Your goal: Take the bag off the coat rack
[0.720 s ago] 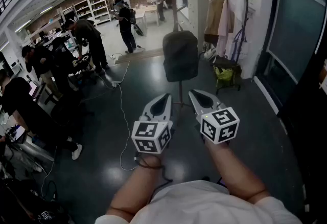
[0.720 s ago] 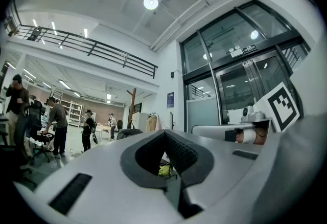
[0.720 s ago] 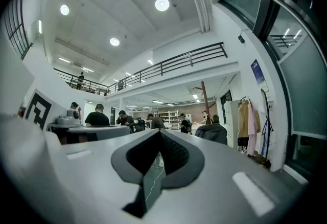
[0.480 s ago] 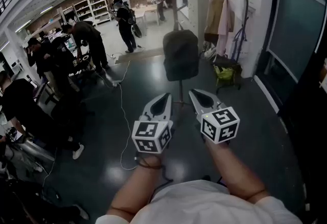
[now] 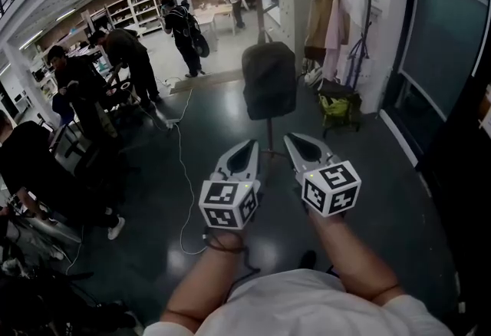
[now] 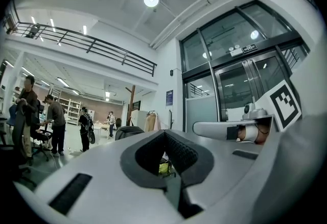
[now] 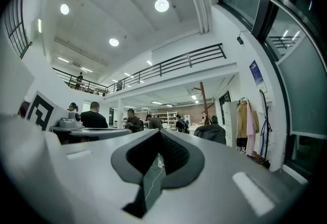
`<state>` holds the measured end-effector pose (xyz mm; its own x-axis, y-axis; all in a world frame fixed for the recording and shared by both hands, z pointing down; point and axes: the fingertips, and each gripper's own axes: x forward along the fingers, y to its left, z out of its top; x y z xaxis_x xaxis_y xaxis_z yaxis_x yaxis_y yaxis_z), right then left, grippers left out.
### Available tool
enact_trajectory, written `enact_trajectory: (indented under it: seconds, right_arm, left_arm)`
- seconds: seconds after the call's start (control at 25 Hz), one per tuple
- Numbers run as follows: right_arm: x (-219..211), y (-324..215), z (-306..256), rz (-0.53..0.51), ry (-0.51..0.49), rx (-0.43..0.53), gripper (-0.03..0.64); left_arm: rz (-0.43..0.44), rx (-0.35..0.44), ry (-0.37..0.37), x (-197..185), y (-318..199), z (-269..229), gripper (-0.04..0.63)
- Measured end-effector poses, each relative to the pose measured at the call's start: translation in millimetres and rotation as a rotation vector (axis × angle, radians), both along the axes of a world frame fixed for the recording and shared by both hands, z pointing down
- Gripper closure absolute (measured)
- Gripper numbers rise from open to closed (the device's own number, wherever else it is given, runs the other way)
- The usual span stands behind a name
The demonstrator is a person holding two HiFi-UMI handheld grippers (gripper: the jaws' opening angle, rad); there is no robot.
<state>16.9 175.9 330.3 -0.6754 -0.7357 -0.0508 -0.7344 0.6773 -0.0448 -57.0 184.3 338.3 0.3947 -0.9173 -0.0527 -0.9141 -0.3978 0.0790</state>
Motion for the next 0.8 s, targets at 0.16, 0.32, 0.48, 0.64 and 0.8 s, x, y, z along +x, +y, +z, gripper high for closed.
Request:
enact_trajectory:
  seconds: [0.16,0.32,0.48,0.64,0.8]
  right_arm:
    - [4,-23,2,-0.007,-0.011,-0.002,0.614]
    - [9,-60,11,-0.025,-0.015,-0.011,0.614]
    - [10,-110,16,-0.052,-0.025,-0.016,0.614]
    - [24,-170,16,-0.071,-0.023,-0.025,0.614]
    - [39,-230,16,-0.104,-0.009,-0.037,0.614]
  left_arm:
    - [0.0,-0.008,-0.001,4,-24,5,0.589]
    - [-0.011,-0.017,-0.001,9,-61,13,0.588]
    - [-0.022,-0.024,-0.01,12,-110,21,0.589]
    - [-0.034,-0.029,-0.007,25,-167,22,0.589]
    - [-0.051,-0.043,0.004,41,-226,22,0.589]
